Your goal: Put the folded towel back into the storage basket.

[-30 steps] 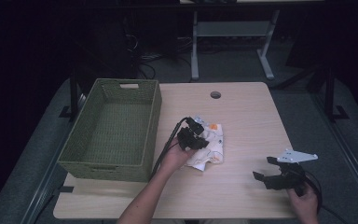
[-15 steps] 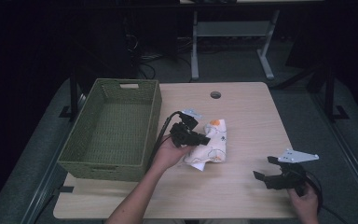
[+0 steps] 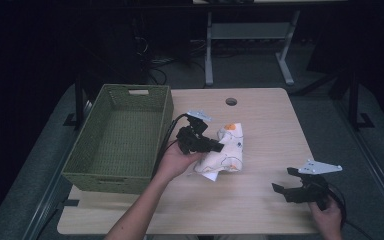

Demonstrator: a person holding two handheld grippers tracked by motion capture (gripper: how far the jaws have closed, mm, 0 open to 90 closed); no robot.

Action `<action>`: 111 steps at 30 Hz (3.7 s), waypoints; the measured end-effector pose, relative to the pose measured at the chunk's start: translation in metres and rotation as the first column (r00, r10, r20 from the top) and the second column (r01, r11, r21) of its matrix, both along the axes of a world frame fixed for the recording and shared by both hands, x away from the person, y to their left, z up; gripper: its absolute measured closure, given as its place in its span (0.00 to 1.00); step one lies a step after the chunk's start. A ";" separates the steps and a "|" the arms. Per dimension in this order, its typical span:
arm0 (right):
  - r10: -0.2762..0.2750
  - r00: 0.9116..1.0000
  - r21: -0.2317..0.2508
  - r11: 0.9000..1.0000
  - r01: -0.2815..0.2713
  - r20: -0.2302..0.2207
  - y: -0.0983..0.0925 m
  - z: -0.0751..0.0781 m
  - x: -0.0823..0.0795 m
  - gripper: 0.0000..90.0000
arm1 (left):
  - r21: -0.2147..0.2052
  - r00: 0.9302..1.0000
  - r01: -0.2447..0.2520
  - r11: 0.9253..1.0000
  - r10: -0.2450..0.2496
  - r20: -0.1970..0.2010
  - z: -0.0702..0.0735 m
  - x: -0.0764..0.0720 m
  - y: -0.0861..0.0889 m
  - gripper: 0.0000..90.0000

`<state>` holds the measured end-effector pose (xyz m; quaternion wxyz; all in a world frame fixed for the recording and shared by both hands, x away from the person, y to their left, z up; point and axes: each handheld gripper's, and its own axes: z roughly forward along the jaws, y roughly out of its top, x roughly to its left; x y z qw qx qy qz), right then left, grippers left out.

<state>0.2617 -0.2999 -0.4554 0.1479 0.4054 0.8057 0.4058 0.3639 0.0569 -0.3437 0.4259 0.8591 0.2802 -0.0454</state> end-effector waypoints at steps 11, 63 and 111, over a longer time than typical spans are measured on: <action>-0.001 1.000 0.003 1.000 0.001 -0.002 -0.001 0.000 0.000 0.15 | -0.045 1.000 -0.007 0.999 0.006 -0.018 0.014 0.001 0.014 0.92; -0.007 1.000 -0.005 1.000 0.007 -0.002 -0.001 -0.001 -0.001 0.16 | -0.160 0.995 -0.067 0.985 0.053 -0.088 0.050 0.010 0.121 0.91; 0.002 1.000 -0.032 0.999 -0.002 -0.013 0.005 -0.003 -0.001 0.15 | -0.150 0.983 -0.173 0.973 0.161 -0.090 0.053 0.009 0.204 0.91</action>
